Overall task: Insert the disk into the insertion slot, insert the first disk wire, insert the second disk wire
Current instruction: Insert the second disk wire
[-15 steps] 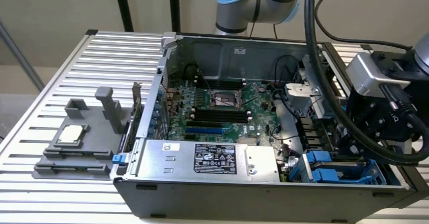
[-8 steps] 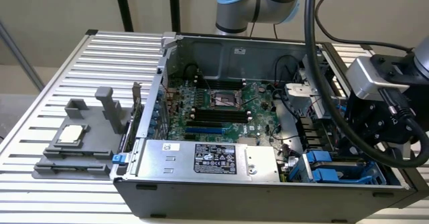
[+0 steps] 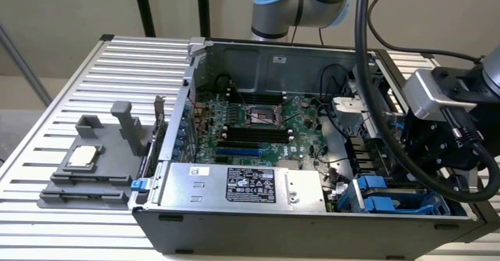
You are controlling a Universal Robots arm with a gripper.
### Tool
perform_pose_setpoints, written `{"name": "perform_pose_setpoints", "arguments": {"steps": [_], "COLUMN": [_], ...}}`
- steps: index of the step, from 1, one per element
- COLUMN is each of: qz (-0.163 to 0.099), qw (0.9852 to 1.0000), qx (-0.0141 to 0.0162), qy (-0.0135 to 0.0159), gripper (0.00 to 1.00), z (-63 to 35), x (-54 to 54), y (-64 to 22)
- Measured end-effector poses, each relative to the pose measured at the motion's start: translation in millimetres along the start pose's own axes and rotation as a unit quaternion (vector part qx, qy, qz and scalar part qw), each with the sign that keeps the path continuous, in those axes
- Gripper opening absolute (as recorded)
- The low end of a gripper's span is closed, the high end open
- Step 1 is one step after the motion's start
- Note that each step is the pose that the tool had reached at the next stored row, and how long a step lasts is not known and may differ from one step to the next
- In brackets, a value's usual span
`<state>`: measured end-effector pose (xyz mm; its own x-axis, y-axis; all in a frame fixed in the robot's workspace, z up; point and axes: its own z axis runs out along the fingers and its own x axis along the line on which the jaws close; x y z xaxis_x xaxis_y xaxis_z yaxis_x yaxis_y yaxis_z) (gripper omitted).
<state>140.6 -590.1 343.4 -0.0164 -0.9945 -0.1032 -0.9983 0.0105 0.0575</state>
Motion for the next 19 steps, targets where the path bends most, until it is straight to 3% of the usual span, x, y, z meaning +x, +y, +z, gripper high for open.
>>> {"name": "perform_pose_setpoints", "arguments": {"steps": [7, 19], "qz": [0.000, 0.000], "qw": [1.0000, 1.0000], "qx": [0.0014, 0.0016], "qy": [-0.0021, -0.0024], "gripper": [0.16, 0.16], "z": [1.4, 1.6], "x": [0.6, 0.5], "y": [0.4, 0.8]}}
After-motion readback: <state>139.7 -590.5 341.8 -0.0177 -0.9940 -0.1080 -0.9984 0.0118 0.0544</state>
